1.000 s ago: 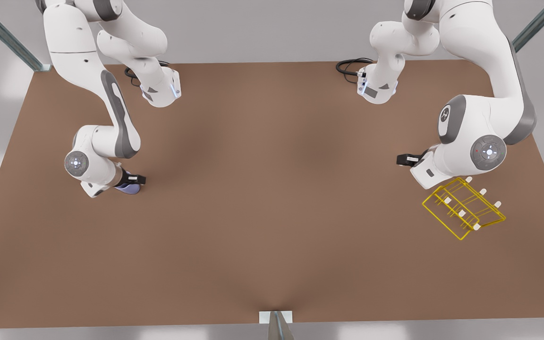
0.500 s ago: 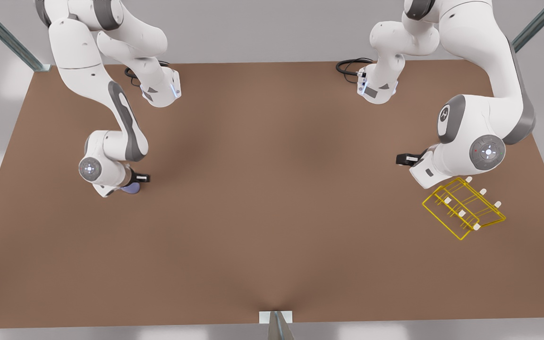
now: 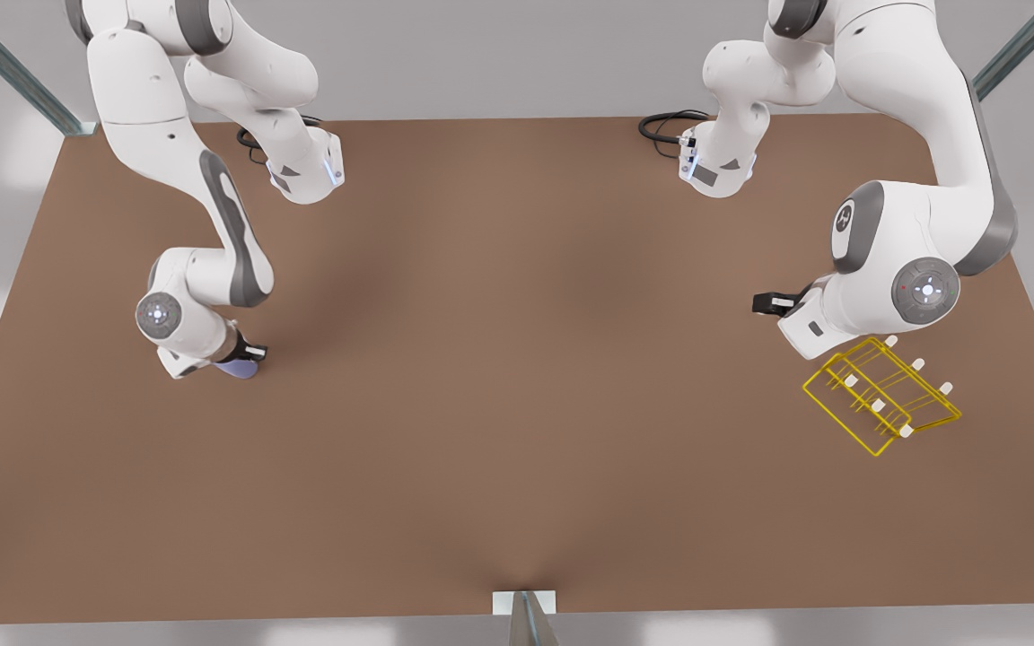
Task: Place the cup on the cup holder
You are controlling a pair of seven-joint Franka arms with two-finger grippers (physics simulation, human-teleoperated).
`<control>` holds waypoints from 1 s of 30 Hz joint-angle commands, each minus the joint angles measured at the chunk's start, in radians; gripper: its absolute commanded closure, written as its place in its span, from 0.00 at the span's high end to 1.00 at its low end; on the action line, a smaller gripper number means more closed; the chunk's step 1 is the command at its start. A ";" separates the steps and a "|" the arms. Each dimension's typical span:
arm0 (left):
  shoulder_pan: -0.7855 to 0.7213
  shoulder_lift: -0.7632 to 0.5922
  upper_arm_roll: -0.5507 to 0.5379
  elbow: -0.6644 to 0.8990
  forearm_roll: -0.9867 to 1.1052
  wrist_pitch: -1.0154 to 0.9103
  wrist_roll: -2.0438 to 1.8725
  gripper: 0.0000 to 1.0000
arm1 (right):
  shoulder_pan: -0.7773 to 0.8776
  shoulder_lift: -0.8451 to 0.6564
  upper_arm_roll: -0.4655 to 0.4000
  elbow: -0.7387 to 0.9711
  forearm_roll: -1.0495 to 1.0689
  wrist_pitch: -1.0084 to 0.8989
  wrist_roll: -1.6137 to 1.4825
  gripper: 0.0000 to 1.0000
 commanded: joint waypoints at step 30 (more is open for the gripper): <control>0.000 -0.001 0.000 0.000 0.001 -0.002 -0.005 1.00 | 0.577 0.943 0.546 1.355 1.152 0.312 0.014 0.21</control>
